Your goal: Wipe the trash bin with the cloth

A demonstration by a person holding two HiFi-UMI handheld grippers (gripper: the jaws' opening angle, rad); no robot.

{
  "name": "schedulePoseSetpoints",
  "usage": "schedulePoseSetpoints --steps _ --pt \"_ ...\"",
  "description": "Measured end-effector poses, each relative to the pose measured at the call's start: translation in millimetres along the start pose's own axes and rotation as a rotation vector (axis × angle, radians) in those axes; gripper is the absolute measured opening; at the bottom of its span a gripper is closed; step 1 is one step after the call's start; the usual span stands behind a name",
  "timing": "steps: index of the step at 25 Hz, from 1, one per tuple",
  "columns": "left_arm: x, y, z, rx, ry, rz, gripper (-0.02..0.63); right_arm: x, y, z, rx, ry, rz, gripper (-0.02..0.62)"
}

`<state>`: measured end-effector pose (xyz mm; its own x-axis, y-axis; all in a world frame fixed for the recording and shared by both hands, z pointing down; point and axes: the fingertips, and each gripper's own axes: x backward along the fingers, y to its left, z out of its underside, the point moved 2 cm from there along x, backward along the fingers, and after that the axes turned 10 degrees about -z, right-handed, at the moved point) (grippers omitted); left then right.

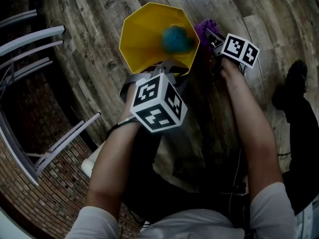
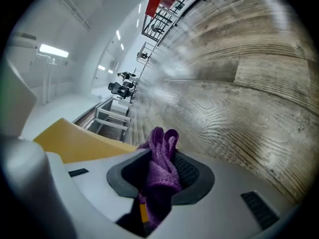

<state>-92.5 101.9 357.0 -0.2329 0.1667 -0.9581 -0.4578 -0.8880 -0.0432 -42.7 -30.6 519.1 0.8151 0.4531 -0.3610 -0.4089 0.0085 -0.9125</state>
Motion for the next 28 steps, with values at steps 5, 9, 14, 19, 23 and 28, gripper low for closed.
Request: schedulePoseSetpoints --steps 5,9,14,19,23,28 --pt "1 -2 1 -0.017 -0.012 0.014 0.017 -17 -34 10 0.034 0.045 0.081 0.115" --pt "4 -3 1 -0.012 -0.020 0.019 0.017 -24 -56 22 0.048 0.081 0.151 0.115" --pt "1 -3 0 0.008 -0.033 0.034 0.017 -24 -65 25 0.066 0.080 0.190 0.115" --pt "-6 4 -19 0.067 -0.061 -0.007 0.020 3 -51 10 0.037 0.031 0.173 0.115" --pt "-12 12 -34 0.147 -0.083 -0.018 0.029 36 -38 -9 0.004 -0.026 0.151 0.115" --pt "-9 10 -30 0.095 -0.028 -0.030 0.051 83 -22 -32 -0.024 -0.095 0.132 0.115"
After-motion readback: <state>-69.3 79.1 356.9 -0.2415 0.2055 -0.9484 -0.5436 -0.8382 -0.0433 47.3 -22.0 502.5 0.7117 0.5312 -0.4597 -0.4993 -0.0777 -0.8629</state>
